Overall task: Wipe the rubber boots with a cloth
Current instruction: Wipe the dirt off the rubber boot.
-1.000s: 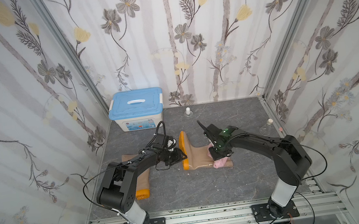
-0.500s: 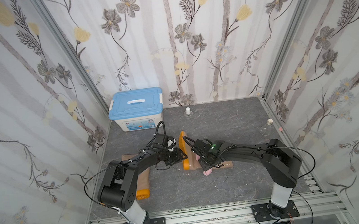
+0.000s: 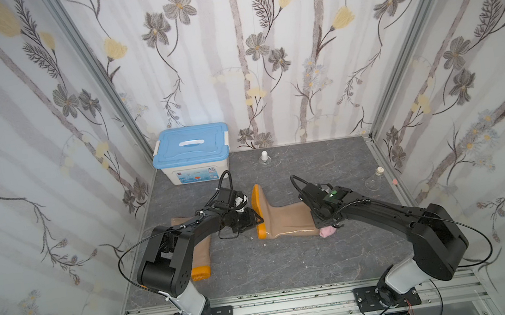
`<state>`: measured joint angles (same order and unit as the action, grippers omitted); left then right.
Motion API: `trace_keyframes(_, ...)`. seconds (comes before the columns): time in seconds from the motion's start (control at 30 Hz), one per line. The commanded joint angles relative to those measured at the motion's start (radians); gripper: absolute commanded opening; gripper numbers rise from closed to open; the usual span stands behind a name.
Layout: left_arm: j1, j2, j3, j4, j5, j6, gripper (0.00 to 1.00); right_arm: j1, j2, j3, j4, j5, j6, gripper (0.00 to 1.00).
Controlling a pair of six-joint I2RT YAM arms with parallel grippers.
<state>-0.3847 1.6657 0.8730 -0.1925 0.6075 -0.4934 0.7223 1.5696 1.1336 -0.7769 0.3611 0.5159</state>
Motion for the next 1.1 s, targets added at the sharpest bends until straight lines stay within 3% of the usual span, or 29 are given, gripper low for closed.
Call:
trace_keyframes(0.0, 0.007, 0.010, -0.014, -0.098, -0.194, 0.009, 0.48, 0.000, 0.113, 0.147, 0.147, -0.171, -0.036, 0.00)
trace_keyframes(0.13, 0.007, 0.009, -0.020, -0.097, -0.194, 0.010, 0.48, -0.001, 0.355, 0.461, 0.131, -0.273, -0.077, 0.00)
trace_keyframes(0.27, 0.008, 0.010, -0.023, -0.096, -0.196, 0.010, 0.48, -0.017, 0.527, 0.680, 0.128, -0.346, -0.115, 0.00)
trace_keyframes(0.5, 0.007, 0.021, -0.016, -0.098, -0.189, 0.009, 0.48, -0.034, 0.696, 0.882, 0.117, -0.527, -0.142, 0.00)
trace_keyframes(0.67, 0.009, 0.033, -0.011, -0.096, -0.185, 0.008, 0.47, -0.018, 0.698, 0.841, 0.096, -0.678, -0.200, 0.00)
trace_keyframes(1.07, 0.015, 0.036, -0.008, -0.090, -0.181, 0.001, 0.47, 0.083, 0.473, 0.445, 0.077, -0.732, -0.233, 0.00)
